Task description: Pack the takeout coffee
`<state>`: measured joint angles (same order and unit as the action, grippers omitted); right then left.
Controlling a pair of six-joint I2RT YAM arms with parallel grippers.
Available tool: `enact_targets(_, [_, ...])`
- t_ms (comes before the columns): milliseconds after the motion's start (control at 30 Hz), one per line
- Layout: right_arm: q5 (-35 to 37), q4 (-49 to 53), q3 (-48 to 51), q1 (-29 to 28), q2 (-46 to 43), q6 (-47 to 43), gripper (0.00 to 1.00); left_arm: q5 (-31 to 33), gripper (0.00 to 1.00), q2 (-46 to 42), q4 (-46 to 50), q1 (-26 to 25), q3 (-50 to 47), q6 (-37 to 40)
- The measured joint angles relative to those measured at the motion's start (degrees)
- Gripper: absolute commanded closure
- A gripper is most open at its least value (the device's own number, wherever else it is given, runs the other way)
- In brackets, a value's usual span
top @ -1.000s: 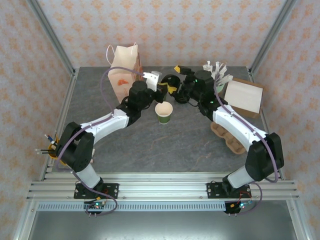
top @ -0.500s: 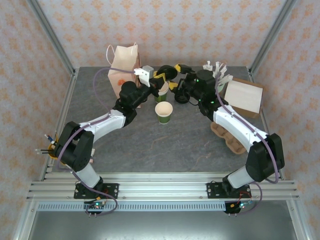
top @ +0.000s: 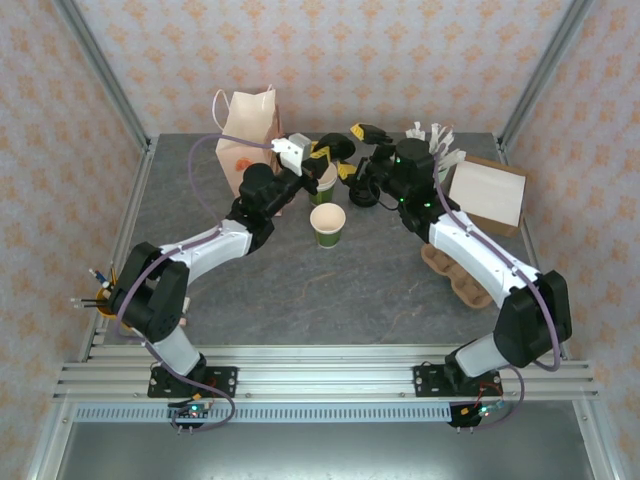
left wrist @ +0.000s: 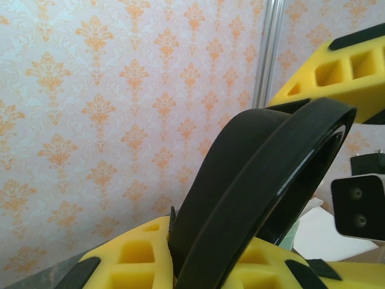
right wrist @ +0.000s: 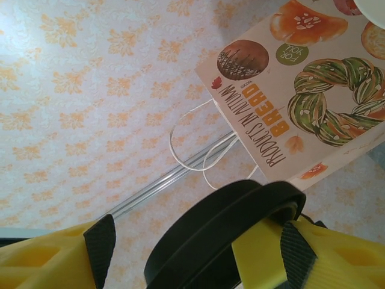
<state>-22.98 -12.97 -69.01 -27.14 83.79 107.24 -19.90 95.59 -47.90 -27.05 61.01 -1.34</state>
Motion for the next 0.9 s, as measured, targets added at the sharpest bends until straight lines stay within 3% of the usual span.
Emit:
enact_targets(167, [0.13,0.02,0.0,0.0,-0.83,0.0,0.23,0.33,1.0,1.29,-0.63,0.11,0.0,-0.11])
enact_targets(367, [0.48,-1.27,0.0,0.0,-0.92,0.0,0.37,-1.22,1.0,1.31,-2.62,0.11,-0.02,-0.42])
enact_targets(533, [0.68,-2.97,0.02,0.0,-0.5,0.02,0.6,-2.47,1.0,1.31,-5.53,0.11,-0.66,-1.84])
enact_targets(900, [1.97,-7.78,1.92,-0.48,-0.28,0.04,0.9,-2.47,1.0,1.31,-6.82,0.33,-0.87,-2.16])
